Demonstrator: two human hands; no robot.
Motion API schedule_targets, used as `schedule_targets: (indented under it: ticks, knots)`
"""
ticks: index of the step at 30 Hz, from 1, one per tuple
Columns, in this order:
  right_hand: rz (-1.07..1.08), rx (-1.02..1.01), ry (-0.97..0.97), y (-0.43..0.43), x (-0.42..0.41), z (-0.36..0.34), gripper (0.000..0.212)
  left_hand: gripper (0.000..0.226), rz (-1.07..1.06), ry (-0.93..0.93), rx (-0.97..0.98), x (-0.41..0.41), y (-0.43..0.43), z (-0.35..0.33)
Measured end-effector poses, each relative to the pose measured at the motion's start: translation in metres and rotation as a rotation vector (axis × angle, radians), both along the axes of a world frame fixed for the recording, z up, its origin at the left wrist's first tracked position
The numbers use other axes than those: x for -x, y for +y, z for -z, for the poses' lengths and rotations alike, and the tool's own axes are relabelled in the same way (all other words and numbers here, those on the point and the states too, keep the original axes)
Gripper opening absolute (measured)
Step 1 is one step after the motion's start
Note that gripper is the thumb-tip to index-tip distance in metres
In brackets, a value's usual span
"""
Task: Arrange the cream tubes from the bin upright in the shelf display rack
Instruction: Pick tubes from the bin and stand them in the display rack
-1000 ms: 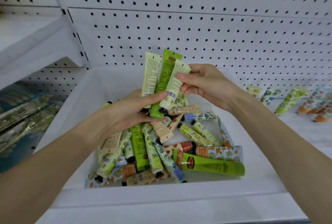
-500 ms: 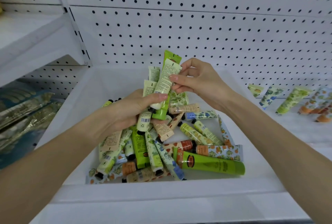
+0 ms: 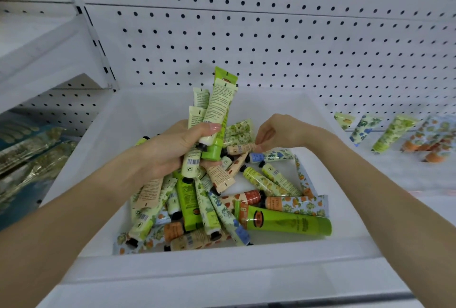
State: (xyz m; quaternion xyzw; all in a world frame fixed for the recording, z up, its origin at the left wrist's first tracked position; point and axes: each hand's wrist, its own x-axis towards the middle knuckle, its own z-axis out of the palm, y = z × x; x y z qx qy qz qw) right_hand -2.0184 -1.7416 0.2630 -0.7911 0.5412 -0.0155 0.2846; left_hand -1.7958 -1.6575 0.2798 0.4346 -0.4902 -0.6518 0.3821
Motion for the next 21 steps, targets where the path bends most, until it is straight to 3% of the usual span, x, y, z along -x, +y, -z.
schedule_targets:
  ticks: [8,13,16,21]
  knots:
    - [0.043,-0.075,0.111,-0.008,0.005,0.018,0.028,0.035,-0.041,0.052,-0.065,0.000,-0.001,-0.003]
    - [0.051,-0.147,0.040,-0.003,0.000,0.022,0.019,0.037,-0.067,0.087,-0.114,0.003,-0.001,-0.004]
    - [0.069,-0.194,0.017,0.001,-0.002,0.022,0.016,0.028,-0.087,0.091,-0.144,0.003,-0.002,-0.004]
    - [0.100,-0.213,0.036,0.003,-0.001,0.014,0.031,0.022,-0.126,0.076,-0.181,0.002,-0.005,-0.003]
